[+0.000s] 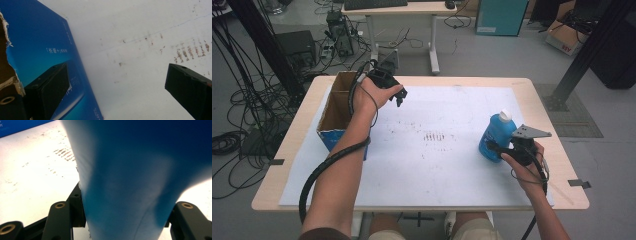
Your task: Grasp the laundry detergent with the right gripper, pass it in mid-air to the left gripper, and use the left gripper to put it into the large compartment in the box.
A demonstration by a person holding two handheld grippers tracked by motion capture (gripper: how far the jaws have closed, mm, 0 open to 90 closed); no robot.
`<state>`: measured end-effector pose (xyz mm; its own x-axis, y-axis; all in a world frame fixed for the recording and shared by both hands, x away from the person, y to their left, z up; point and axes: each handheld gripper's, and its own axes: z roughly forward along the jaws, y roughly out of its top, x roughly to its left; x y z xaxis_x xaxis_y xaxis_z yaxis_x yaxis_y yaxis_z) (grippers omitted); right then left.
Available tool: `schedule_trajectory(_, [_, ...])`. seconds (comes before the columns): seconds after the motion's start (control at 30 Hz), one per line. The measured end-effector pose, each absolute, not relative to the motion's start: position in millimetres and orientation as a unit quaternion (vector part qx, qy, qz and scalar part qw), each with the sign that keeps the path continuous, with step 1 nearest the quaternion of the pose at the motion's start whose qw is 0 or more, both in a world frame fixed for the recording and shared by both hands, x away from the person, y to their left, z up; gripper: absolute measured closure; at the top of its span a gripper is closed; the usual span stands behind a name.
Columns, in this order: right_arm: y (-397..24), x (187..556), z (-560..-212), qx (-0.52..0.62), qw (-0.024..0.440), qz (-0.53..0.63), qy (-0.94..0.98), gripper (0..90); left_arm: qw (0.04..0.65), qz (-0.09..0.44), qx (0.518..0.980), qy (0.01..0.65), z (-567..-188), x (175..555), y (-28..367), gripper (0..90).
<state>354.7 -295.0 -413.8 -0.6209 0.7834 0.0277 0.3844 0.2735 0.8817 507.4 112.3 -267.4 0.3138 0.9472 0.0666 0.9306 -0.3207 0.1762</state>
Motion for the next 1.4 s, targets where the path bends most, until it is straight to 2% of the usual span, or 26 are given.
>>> schedule_trajectory(0.5, [-294, 355, -412, 0.383, 0.210, 0.464, 0.771, 42.1, 0.060, 0.076, 0.809, 0.580, -263, 500, 117, 5.9])
schedule_trajectory(0.73, [-293, 360, -406, 0.385, 0.193, 0.449, 0.783, 42.3, 0.073, 0.076, 0.813, 0.573, -256, 493, 120, 5.9])
schedule_trajectory(1.03, [-272, 371, -383, 0.381, 0.173, 0.435, 0.797, 42.3, 0.097, 0.081, 0.836, 0.534, -232, 476, 119, 5.8])
schedule_trajectory(1.4, [-232, 387, -340, 0.357, 0.158, 0.416, 0.821, 42.2, 0.083, 0.084, 0.869, 0.480, -202, 451, 113, 5.9])
